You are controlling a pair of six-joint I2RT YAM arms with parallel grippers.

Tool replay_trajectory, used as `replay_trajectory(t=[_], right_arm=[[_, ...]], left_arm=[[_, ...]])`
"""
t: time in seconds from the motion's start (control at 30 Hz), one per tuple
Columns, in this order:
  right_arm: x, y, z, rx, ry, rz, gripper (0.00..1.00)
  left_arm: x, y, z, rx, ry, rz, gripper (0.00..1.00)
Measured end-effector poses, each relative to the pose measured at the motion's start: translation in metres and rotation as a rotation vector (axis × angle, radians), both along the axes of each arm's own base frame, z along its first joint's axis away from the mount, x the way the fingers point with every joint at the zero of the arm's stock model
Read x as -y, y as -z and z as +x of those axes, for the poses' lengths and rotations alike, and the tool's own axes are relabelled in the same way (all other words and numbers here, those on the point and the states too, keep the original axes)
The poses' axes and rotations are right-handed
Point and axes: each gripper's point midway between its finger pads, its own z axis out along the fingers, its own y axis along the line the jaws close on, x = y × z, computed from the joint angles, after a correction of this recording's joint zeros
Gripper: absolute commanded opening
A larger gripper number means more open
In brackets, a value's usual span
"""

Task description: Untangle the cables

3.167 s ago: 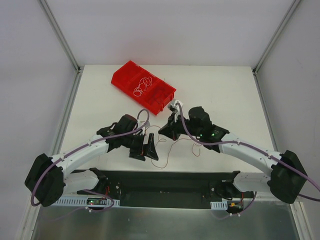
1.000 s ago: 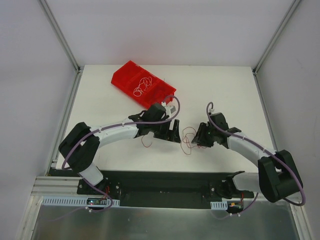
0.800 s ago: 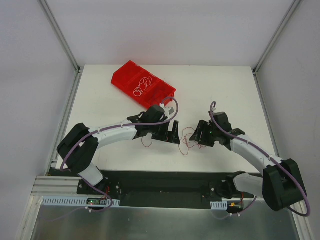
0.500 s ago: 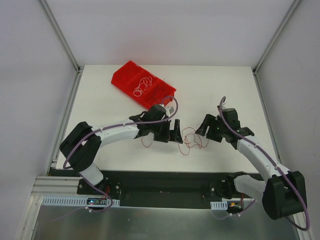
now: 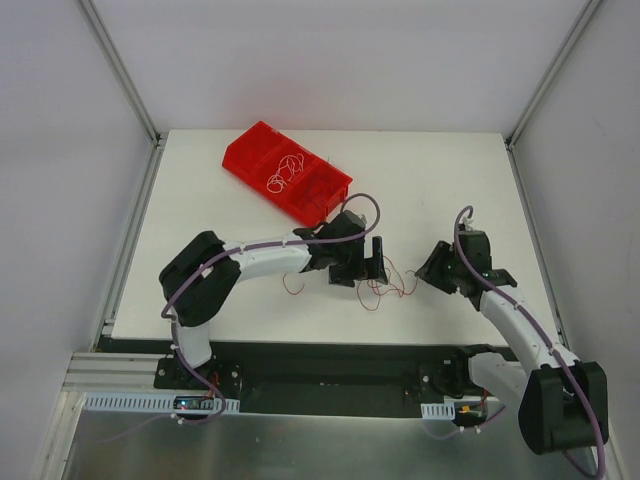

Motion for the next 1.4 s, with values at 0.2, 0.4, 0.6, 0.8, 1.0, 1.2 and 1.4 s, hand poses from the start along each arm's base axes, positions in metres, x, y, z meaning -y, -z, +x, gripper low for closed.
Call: replay_trajectory(t=[0.2,0.4,0.6,0.8,1.0,1.2,1.4], right_arm=[[0.008,0.028,-0.009,-0.057,0.023,-0.039,0.23],[0.006,0.046,-0.003,-0.072,0.015,-0.042,0.14],[-0.015,0.054,0.010,-0.054,-0.036,0.017,0.10],[-0.046,0.054,0.011,-0.058,-0.085,0.137,0.06],[-0.073,0.055,0.006,-0.089,-0.115,0.282,0.01],[-0.076,0.056,-0.001,-0.094,-0.089,0.326,0.11],[-0.050,0.042,-0.009,-0.043,-0.017,0.214,0.18]], left_arm=[[0.004,0.018,-0.003,-0.013,0.001,0.060,0.99],[0.011,0.023,0.006,0.005,0.003,0.078,0.99],[0.019,0.020,0.012,0.033,0.021,0.070,0.99],[0.027,0.025,0.012,0.040,0.040,0.064,0.99],[0.028,0.028,0.014,0.045,0.037,0.070,0.85],[0.032,0.033,0.017,0.044,0.035,0.072,0.68],[0.035,0.033,0.018,0.055,0.040,0.062,0.72]])
